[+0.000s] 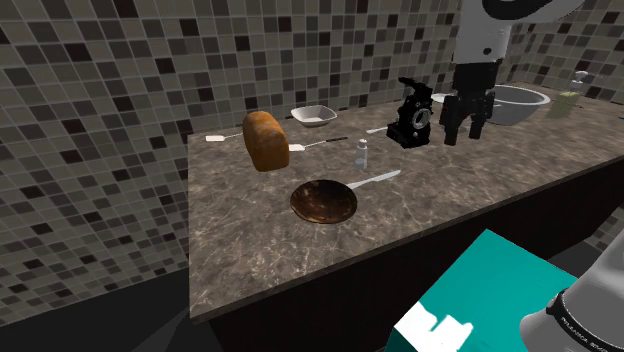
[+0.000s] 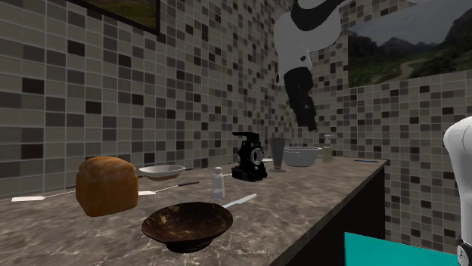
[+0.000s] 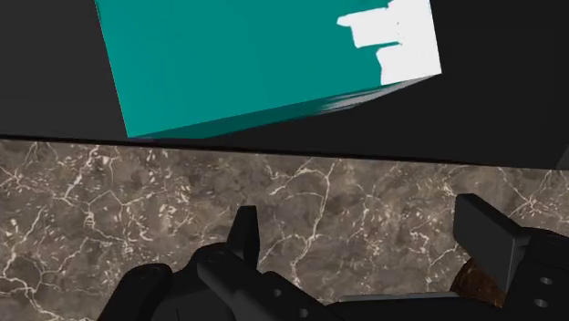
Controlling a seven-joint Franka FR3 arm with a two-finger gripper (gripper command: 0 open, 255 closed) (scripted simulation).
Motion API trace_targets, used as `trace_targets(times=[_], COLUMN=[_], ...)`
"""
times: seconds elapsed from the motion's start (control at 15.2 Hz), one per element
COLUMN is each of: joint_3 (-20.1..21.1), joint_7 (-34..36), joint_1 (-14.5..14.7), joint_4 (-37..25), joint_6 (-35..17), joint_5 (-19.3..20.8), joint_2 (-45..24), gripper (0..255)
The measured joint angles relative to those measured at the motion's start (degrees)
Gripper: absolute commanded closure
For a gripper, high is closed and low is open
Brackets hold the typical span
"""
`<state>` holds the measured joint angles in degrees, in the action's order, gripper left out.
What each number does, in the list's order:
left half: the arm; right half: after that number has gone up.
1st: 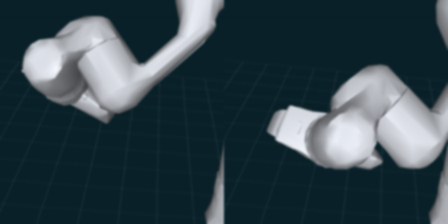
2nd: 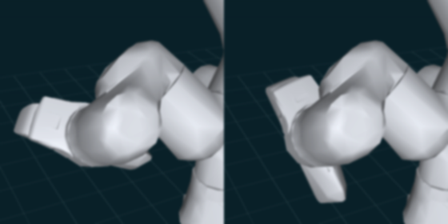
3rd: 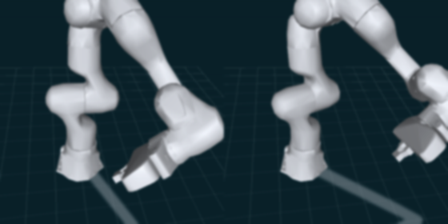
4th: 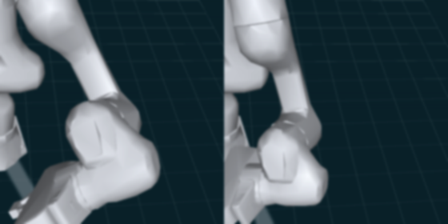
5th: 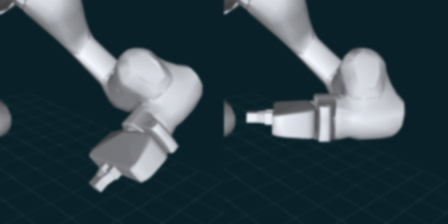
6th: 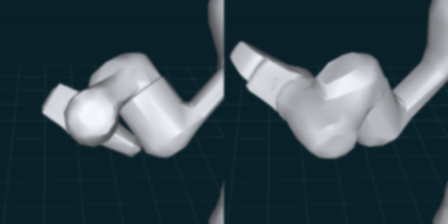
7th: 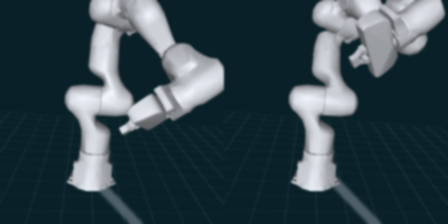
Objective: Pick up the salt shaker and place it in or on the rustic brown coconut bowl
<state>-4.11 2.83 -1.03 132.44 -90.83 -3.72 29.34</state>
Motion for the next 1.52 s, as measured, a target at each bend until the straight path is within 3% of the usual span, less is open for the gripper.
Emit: trace_targets(times=[0.73, 1.52], joint_3=[-1.9, -1.9], joint_7=[-6.5, -12.0], joint_1=[0.4, -0.9], joint_4=[-17.2, -47.6], joint_6=[-7.9, -5.5], joint_5=[-0.1, -1.5], joint_2=[-25.6, -54.2], gripper=[0, 0])
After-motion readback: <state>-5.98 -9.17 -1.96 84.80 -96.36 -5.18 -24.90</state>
